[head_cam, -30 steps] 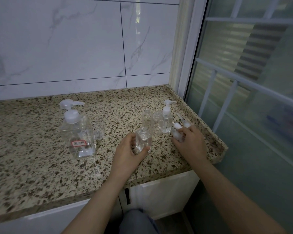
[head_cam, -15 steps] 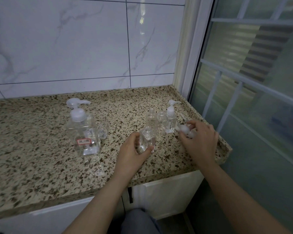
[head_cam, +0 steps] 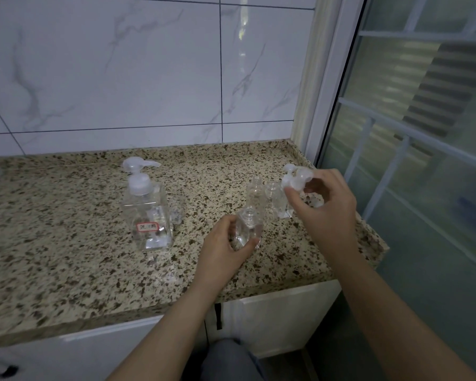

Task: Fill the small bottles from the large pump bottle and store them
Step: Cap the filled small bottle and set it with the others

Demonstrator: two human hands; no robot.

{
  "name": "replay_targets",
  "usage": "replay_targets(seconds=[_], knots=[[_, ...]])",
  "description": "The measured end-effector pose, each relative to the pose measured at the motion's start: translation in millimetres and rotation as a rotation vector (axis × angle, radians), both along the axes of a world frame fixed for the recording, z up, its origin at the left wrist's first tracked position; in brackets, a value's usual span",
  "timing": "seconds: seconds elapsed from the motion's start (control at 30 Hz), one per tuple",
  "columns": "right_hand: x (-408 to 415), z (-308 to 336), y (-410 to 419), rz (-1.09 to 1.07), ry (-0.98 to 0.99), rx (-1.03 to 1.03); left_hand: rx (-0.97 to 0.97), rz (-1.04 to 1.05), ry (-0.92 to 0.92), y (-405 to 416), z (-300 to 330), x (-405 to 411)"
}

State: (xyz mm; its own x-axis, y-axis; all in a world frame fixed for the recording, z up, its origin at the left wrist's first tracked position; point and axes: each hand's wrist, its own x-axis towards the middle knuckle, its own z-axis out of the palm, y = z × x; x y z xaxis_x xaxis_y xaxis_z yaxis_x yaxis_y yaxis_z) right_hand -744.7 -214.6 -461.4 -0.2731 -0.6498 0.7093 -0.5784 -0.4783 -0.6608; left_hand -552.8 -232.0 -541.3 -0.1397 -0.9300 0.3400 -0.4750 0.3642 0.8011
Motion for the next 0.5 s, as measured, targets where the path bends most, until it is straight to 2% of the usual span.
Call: replay_targets(seconds=[0.2, 0.5], knots=[[17.6, 28.1, -1.0, 0.224, -0.365, 0.043, 0.006, -0.004, 0.013, 0.6, 0.6, 0.2], [31.5, 18.5, -5.3, 0.243, -0.309, 0.135, 0.005, 0.001, 0.000, -1.3, -0.8, 0.7]])
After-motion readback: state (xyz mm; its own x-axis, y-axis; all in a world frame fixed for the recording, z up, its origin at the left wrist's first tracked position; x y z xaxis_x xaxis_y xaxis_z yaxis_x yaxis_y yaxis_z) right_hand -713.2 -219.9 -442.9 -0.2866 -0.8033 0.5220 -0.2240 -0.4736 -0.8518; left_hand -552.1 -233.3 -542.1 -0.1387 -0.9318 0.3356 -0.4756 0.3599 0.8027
